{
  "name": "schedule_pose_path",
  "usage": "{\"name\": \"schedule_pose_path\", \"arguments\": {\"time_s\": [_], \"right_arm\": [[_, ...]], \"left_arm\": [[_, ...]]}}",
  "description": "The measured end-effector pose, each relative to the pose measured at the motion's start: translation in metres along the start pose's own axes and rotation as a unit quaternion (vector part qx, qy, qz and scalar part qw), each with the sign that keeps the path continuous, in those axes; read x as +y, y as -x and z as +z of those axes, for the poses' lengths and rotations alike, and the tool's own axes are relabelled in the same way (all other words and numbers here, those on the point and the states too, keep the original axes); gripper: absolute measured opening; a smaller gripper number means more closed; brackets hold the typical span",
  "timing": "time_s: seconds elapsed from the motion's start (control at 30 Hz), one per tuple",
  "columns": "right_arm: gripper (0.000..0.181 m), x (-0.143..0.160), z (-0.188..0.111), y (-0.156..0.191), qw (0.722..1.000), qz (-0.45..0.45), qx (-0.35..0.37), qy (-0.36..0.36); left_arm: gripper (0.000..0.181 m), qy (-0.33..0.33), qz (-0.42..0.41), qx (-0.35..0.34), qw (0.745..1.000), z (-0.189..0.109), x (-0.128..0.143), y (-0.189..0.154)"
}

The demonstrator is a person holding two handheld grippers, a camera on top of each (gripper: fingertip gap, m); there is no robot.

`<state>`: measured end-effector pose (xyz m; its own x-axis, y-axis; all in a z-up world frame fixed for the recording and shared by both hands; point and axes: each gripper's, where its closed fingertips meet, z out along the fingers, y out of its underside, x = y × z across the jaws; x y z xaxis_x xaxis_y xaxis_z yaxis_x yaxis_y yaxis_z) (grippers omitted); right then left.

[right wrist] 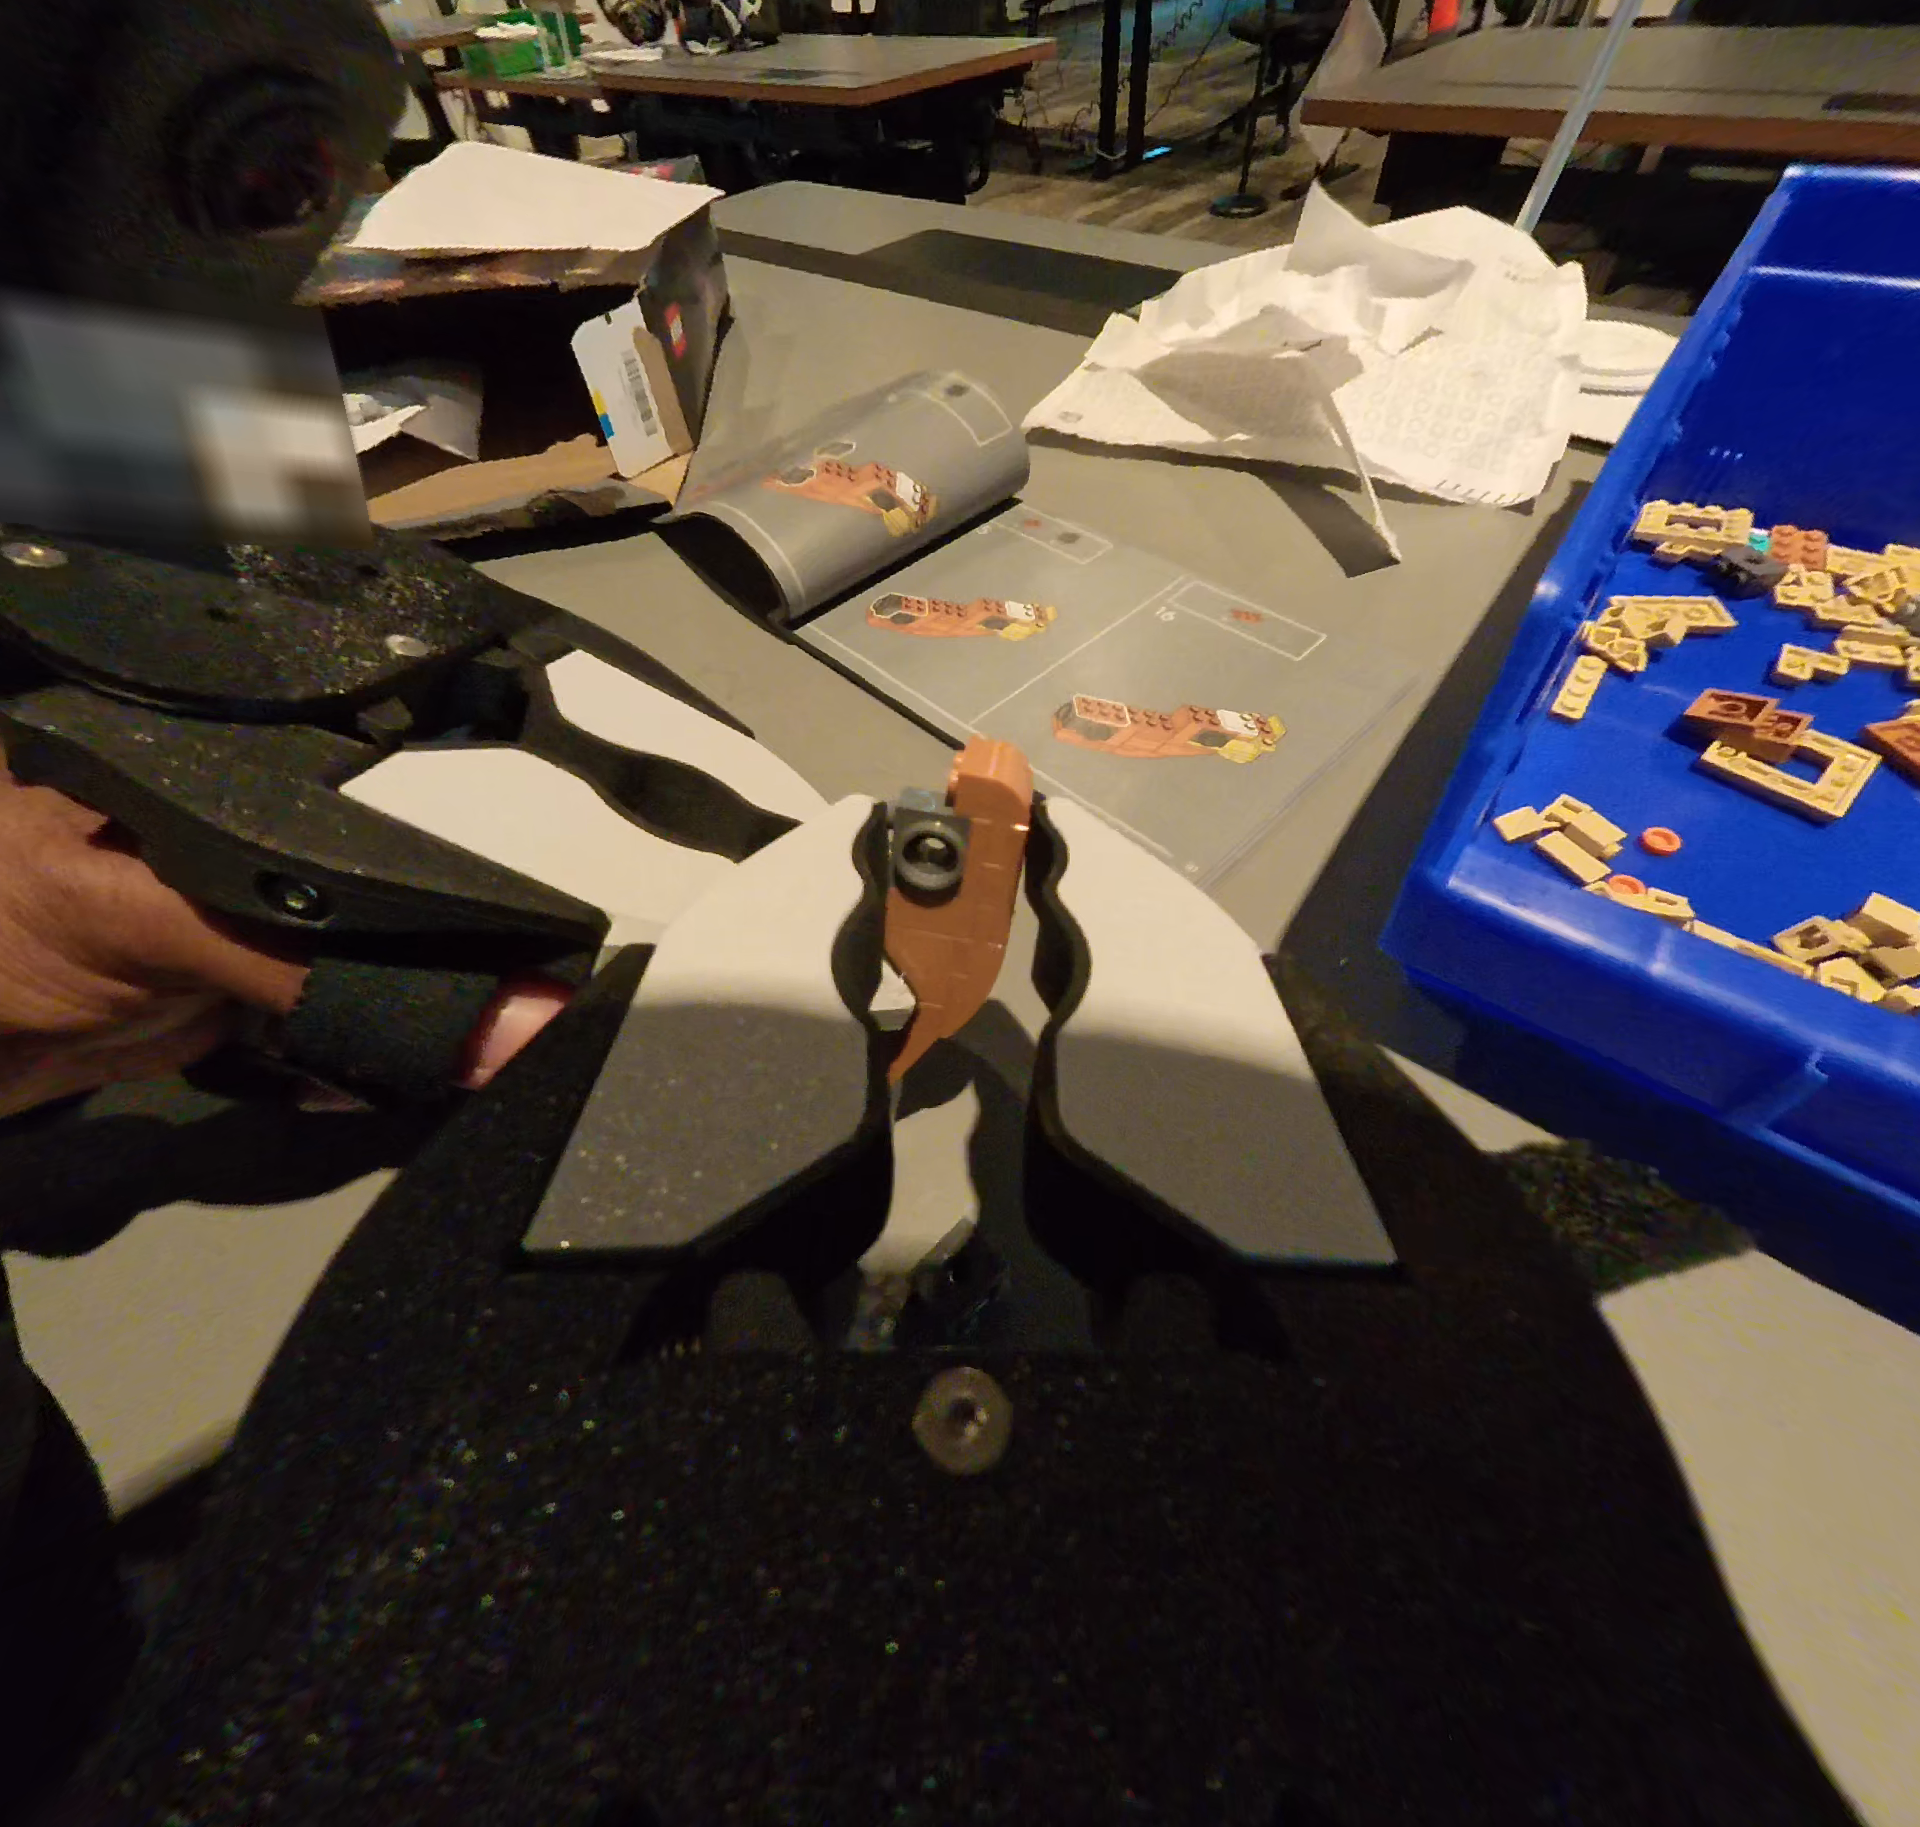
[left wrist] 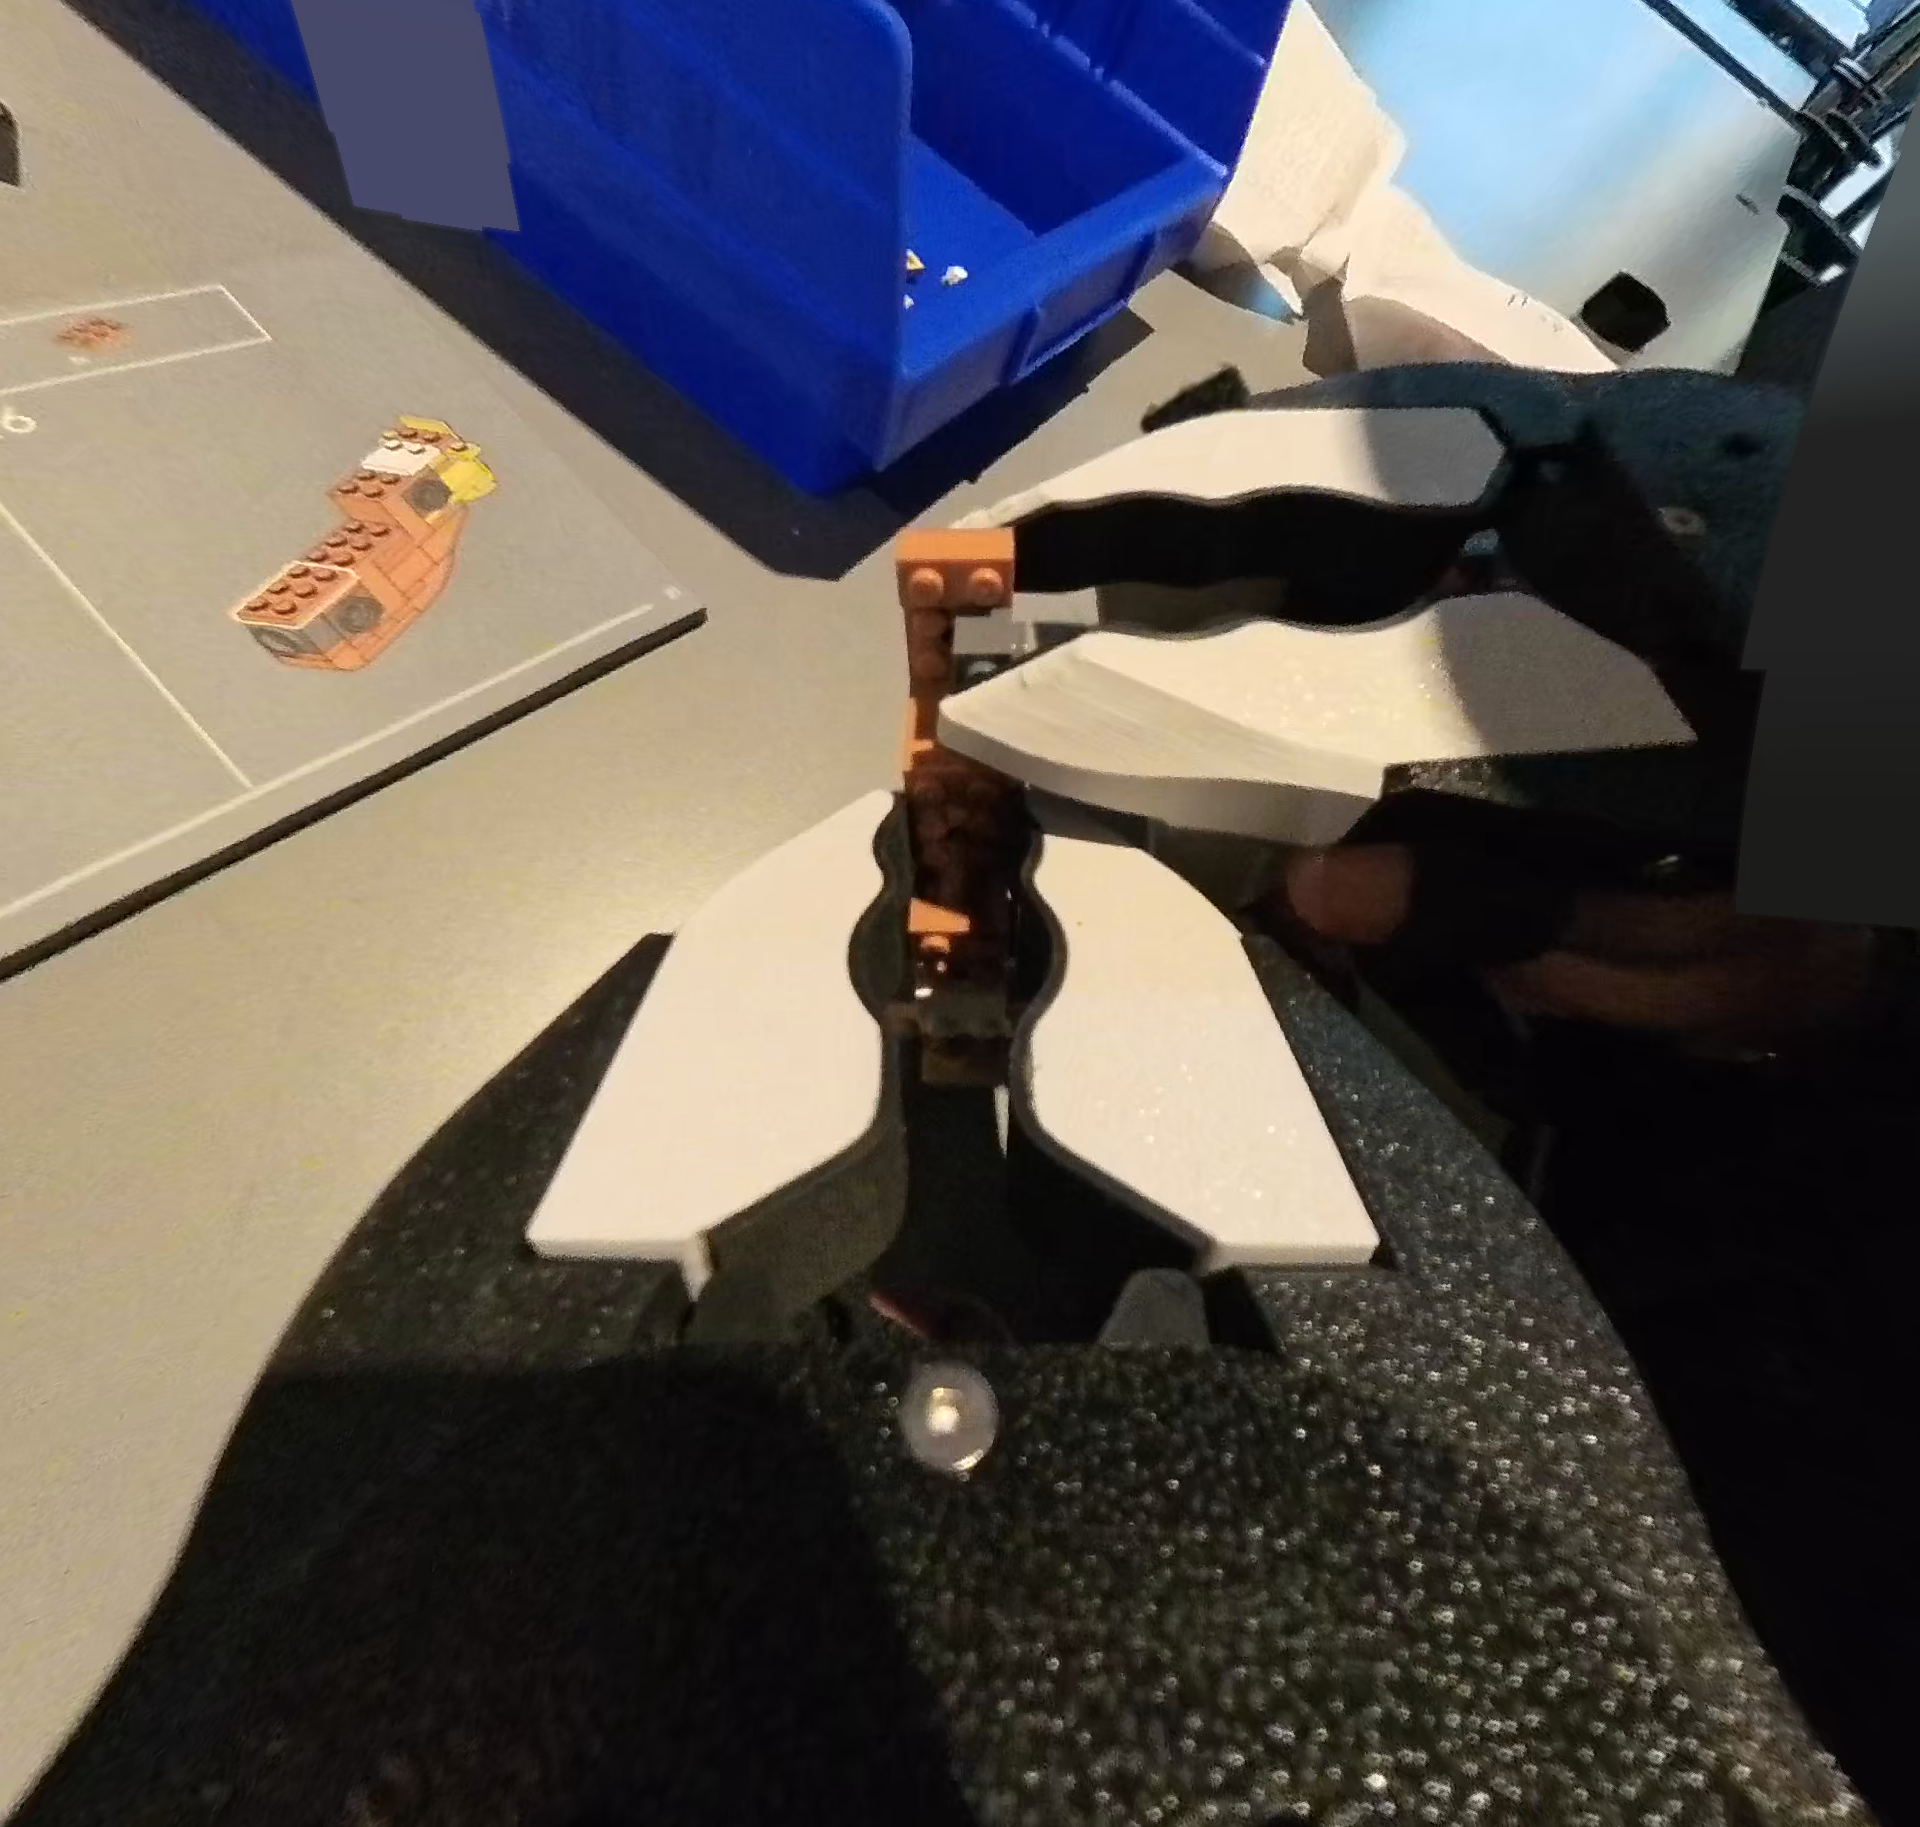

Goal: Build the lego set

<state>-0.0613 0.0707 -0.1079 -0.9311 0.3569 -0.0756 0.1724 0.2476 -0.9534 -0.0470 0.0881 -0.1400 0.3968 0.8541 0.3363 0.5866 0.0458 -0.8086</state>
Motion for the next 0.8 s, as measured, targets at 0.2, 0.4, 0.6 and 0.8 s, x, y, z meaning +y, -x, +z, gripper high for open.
{"name": "schedule_pose_path", "arguments": {"time_s": [0.2, 0.4, 0.6, 0.8], "right_arm": [[0.025, 0.0005, -0.0003, 0.0008, 1.000, -0.002, -0.005, 0.001], [0.024, 0.0006, -0.0014, 0.0000, 1.000, -0.002, 0.000, -0.003], [0.024, 0.0005, -0.0015, 0.0002, 1.000, 0.003, 0.000, -0.005], [0.025, -0.0046, -0.0012, 0.0023, 0.998, 0.048, -0.012, -0.028]], "left_arm": [[0.017, 0.000, 0.002, 0.000, 1.000, -0.0005, 0.0003, -0.0002], [0.017, -0.001, 0.006, -0.001, 1.000, 0.0000, -0.0001, -0.0006], [0.017, -0.004, 0.010, -0.008, 1.000, 0.0001, -0.0004, -0.0003], [0.017, -0.014, 0.028, -0.032, 0.999, -0.0005, -0.0021, 0.0021]]}}
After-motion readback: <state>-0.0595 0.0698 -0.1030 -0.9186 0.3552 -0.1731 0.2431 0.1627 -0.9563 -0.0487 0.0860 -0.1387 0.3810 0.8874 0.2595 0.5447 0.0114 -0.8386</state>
